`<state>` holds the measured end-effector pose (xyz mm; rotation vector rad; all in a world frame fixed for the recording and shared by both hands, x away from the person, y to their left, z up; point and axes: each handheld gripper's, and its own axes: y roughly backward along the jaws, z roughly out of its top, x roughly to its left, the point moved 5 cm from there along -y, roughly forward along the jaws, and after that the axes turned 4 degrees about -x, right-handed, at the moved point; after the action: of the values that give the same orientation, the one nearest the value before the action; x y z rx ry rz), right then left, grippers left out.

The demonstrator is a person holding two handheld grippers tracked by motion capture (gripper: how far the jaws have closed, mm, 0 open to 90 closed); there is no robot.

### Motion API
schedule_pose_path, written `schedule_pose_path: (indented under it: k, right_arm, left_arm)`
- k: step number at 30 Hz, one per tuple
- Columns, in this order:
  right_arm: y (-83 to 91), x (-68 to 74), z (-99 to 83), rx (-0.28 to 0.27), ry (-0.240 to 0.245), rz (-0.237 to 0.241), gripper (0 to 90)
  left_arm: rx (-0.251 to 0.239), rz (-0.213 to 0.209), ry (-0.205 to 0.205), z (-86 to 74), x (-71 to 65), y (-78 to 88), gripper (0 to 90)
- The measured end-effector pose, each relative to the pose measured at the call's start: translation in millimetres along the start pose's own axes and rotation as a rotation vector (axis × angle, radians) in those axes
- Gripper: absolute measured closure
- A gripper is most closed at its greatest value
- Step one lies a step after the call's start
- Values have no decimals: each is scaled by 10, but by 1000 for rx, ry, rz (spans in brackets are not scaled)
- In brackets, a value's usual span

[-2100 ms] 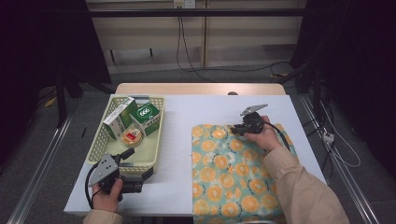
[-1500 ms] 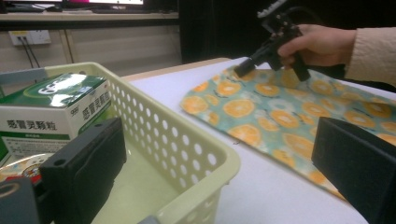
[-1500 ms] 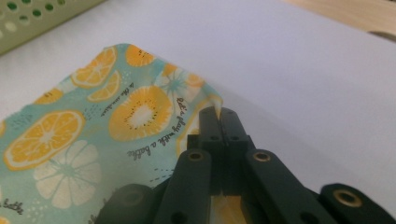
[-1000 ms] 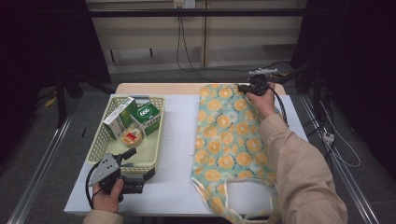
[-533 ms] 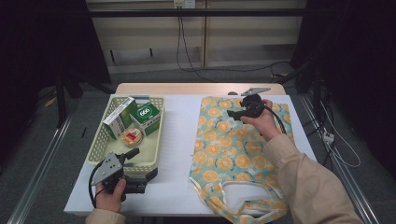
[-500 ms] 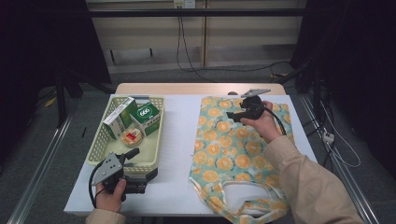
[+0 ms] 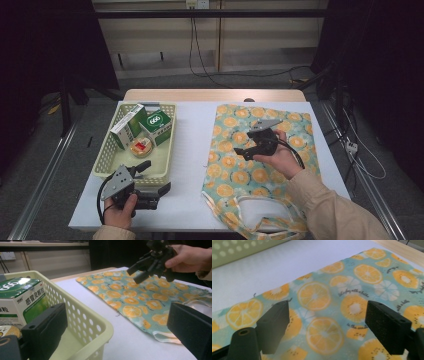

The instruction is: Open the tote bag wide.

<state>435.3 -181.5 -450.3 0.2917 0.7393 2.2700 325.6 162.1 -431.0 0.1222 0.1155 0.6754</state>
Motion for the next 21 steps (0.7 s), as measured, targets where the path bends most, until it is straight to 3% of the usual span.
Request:
schedule_pose_path:
  k: [5,10,17,21]
  right_arm:
    - [68,107,-20,14,19,38,181]
    - [185,171,-97,-3,4,70,177]
    - [311,231,-269,2,10,83,189]
    - [379,273,-367,0,-17,107,186]
  left_arm:
    - [3,-5,-7,3,-14,-2,29]
    - [8,1,-4,-10,-4,10,29]
    - [11,4,2,-23,8,8,29]
    - [17,6,-2,-28,12,9,29]
